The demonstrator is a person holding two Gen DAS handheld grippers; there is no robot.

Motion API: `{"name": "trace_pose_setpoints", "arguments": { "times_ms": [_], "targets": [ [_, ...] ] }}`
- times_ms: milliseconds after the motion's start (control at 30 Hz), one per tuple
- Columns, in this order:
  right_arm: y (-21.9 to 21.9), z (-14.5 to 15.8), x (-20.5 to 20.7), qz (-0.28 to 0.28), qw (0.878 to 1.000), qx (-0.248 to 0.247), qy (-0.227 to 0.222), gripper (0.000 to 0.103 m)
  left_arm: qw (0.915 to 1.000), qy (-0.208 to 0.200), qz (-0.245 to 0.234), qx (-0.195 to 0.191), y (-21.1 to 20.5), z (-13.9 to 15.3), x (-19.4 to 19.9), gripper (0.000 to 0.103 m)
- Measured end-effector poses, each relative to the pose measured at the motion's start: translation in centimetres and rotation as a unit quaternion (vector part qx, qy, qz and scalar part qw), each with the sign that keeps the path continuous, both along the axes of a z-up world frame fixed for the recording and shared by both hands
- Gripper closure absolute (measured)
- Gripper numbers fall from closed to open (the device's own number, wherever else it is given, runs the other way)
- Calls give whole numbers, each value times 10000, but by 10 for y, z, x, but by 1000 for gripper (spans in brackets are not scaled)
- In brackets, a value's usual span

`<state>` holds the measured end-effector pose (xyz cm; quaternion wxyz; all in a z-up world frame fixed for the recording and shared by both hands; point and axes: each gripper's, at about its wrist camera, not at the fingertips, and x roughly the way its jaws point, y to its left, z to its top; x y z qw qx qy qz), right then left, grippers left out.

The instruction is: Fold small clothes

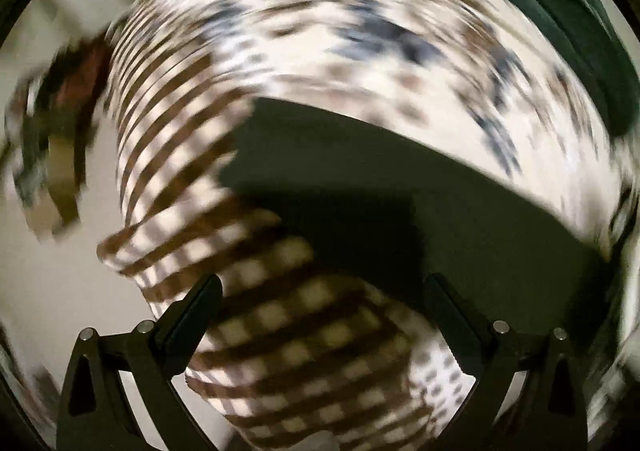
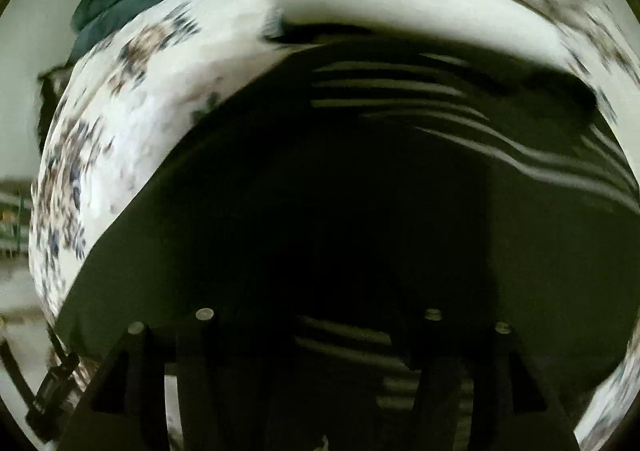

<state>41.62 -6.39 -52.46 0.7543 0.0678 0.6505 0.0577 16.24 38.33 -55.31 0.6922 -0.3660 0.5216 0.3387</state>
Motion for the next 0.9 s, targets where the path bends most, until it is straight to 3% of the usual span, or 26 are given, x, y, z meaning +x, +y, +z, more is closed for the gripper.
{"name": "trace_pose_setpoints", "arguments": {
  "times_ms": [133, 233, 267, 300, 367, 467, 600, 700, 800, 900],
  "targets": [
    [-27, -3, -4, -421, 9988, -184, 189, 44, 9920, -484, 905, -740, 33, -22, -19, 3],
    [-36, -12, -6, -619, 9970, -375, 288, 44, 9836, -790, 1313, -952, 49, -35, -17, 28],
    [-42, -17, -8, -751, 9957, -417, 336, 44, 9833, -792, 1385, -873, 54, -36, -13, 42],
    [-43, -21, -10, -826, 9950, -436, 358, 44, 9845, -750, 1417, -717, 56, -34, -8, 66],
    [-53, -26, -13, -963, 9932, -521, 393, 44, 9875, -629, 1414, -313, 57, -25, -2, 98],
    [-63, -25, -19, -1015, 9923, -621, 338, 44, 9904, -697, 1178, 179, 57, -2, 8, 98],
    [-83, -17, -30, -1008, 9930, -552, 255, 44, 9917, -623, 428, 1039, 36, 43, 33, 99],
    [-103, -11, -39, -1038, 9939, -339, 177, 32, 9838, -800, -234, 1587, 1, 85, 61, 99],
    [-135, -4, -50, -1157, 9931, -54, 182, 31, 9726, -1092, -910, 1839, -48, 119, 90, 99],
    [-177, 6, -61, -1195, 9926, 93, 174, 31, 9559, -1392, -1725, 1927, -124, 143, 130, 99]
  ]
}}
